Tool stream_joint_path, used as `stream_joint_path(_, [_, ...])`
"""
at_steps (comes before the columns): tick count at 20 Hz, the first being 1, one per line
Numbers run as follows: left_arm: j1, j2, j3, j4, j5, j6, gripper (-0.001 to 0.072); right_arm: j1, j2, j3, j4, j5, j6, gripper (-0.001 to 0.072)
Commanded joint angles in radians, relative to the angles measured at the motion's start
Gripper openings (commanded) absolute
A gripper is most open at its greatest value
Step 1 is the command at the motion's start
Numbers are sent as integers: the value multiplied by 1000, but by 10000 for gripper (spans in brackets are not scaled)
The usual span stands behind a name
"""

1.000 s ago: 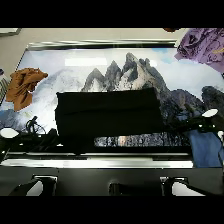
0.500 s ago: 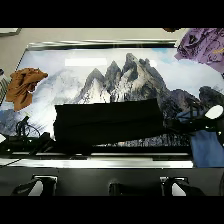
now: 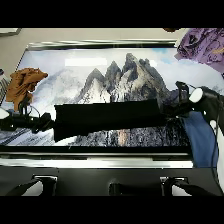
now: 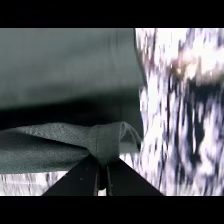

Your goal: Fold the clothes and pants, and hang the long-sleeved shirts on hangers.

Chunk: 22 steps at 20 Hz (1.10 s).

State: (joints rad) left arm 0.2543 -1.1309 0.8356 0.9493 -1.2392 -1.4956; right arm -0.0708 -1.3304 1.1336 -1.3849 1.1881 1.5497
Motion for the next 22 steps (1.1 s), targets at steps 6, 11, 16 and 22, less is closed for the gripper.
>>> stream_joint_path(6, [-9, -425, 373, 2, 18, 86, 14, 8, -314, 293, 72, -4, -16, 32])
stream_joint_path(11, [-42, -615, 573, 5, 16, 106, 14, 8, -407, 317, 107, -36, -24, 33])
stream_joint_path(16, [-76, -731, 651, 5, 17, 109, 15, 8, -454, 317, 126, -83, -24, 34])
stream_joint_path(22, [-92, -738, 658, 3, 25, 105, 242, -1, -454, 360, 149, -33, 45, 437])
